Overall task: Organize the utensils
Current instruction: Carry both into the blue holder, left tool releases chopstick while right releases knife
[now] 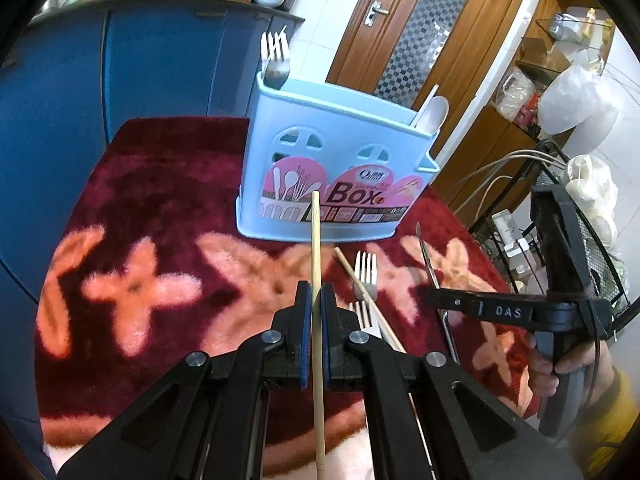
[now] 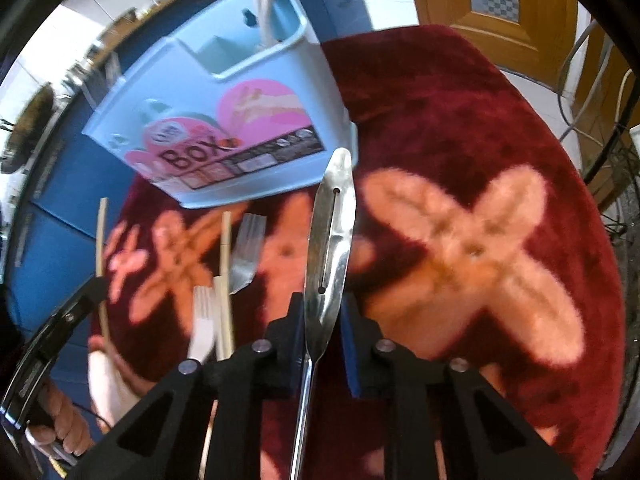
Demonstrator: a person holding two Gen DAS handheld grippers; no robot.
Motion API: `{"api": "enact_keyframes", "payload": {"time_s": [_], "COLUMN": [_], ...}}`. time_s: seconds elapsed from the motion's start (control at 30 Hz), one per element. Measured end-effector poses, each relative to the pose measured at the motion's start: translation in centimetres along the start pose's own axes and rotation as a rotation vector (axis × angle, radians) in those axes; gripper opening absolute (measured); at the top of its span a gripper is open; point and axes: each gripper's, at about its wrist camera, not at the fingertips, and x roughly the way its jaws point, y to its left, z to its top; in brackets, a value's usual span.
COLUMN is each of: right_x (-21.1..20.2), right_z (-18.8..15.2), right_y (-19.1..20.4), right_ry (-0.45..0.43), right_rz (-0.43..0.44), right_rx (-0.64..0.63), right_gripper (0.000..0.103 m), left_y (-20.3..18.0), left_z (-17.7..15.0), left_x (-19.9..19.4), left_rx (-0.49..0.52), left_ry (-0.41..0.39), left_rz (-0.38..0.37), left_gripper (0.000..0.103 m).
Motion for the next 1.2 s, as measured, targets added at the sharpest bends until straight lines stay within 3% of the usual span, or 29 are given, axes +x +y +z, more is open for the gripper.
{"api": "enact_keyframes", "payload": {"time_s": [0.27,0.57,1.2], "right_x": [-3.9,-7.7,-9.8], "right_z": [-0.9,0.0,7.1], "right_y": [2.3,4.1,6.5], "right_ry": [-0.181,-0.399,-0.682], "right_rz": [0.062,0.054,-0.002], "right_rx": [-0.091,-0.182,-0.281], "right_gripper": [0.019,0.019,0.019], "left_y": [-1.2,-2.8,-3.5], "left_z": [0.8,3.4,12.6], "left_x": [-1.9,-3.5,-2.9], "left_rx": [-0.003,0.022,0.041], "left_ry": [-0.097,-0.222,-0.451], "left_rz": [-0.016,-0.009,0.040], "left_gripper": [0.002,0.002,0.002]}}
